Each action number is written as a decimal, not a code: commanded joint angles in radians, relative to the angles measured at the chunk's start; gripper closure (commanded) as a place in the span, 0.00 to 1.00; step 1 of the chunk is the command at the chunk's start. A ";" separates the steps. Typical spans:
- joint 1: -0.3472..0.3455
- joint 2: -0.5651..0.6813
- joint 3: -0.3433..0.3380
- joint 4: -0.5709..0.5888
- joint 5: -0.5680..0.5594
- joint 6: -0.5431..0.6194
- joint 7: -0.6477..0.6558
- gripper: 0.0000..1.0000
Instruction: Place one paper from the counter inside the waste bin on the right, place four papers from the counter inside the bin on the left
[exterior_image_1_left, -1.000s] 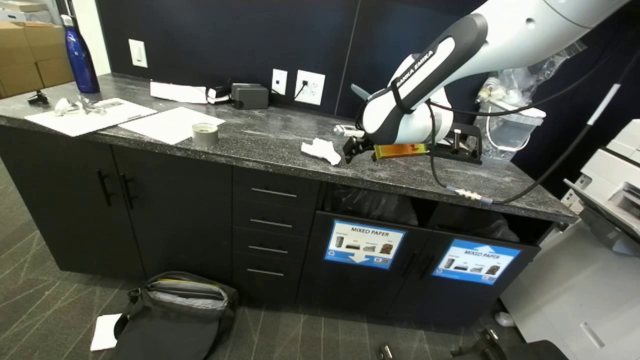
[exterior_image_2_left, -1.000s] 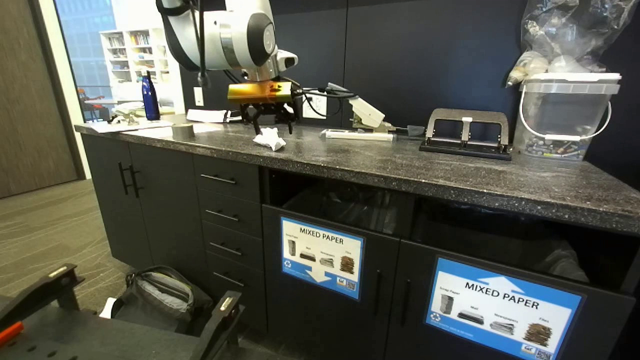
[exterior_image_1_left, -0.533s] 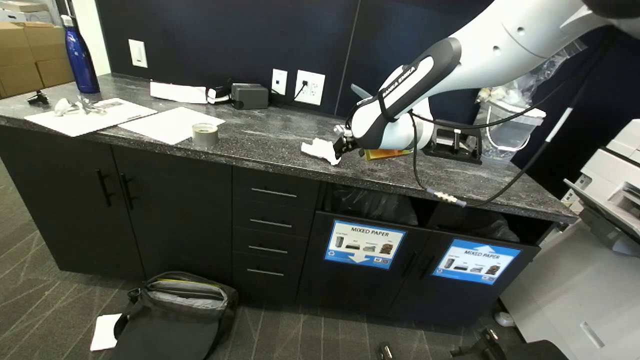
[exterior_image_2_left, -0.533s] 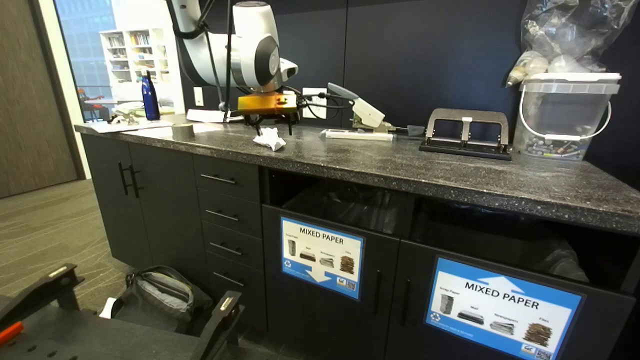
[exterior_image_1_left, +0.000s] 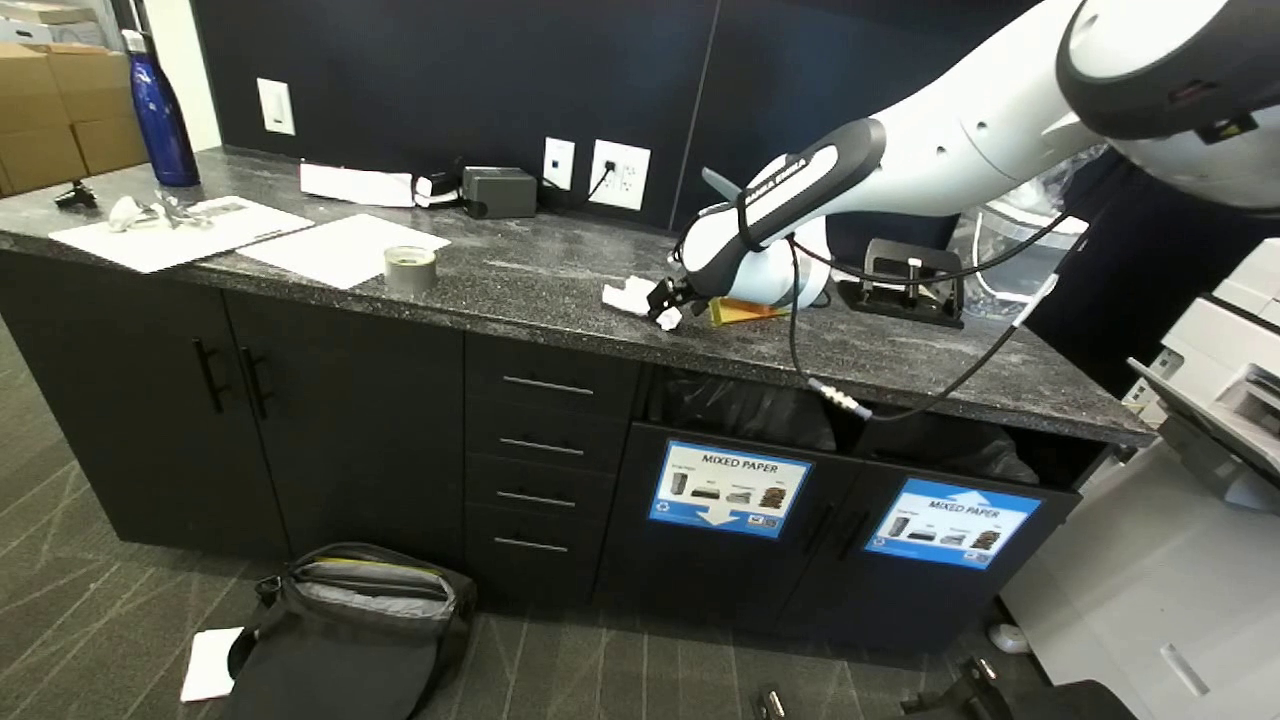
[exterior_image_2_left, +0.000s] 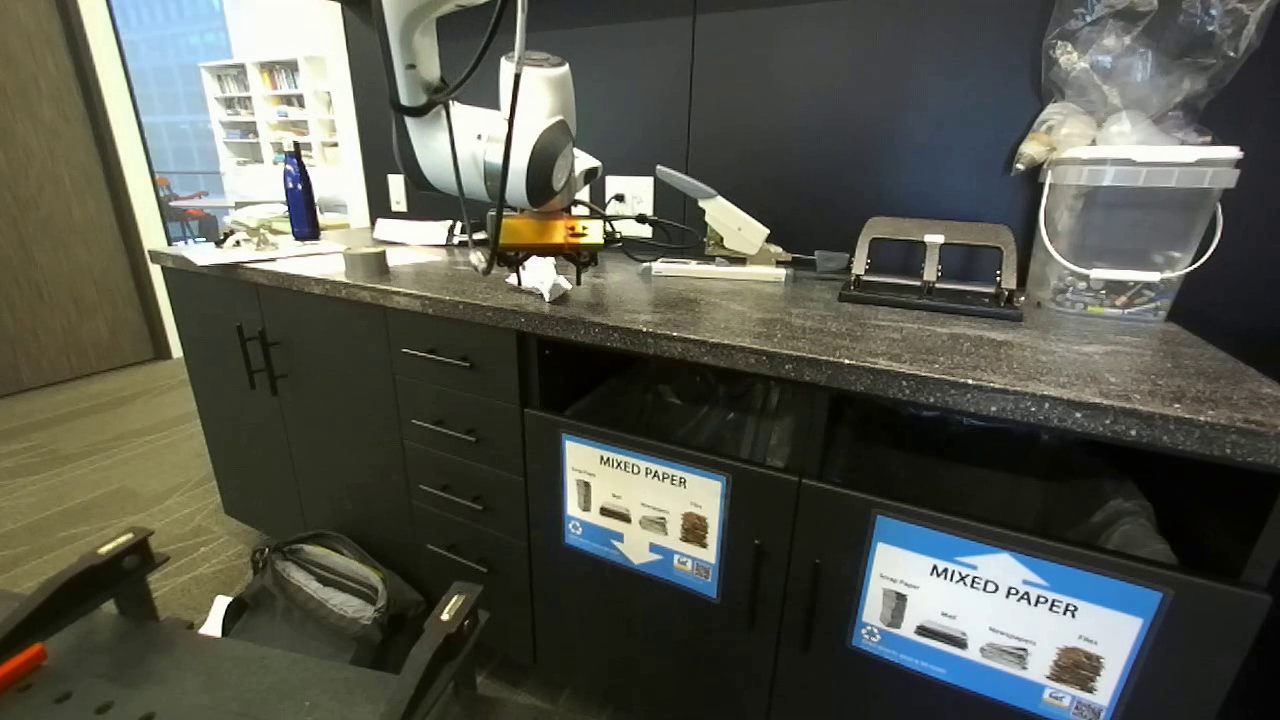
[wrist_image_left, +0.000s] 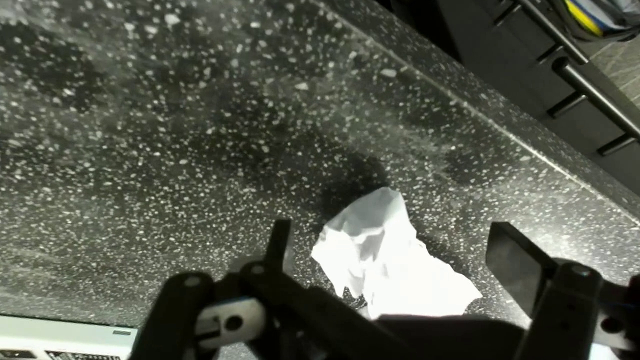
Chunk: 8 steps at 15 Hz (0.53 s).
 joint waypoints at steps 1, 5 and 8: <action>-0.002 0.088 0.017 0.136 -0.010 -0.029 -0.048 0.00; 0.015 0.147 0.005 0.211 -0.018 -0.017 -0.068 0.00; 0.024 0.179 0.004 0.253 -0.028 -0.010 -0.090 0.25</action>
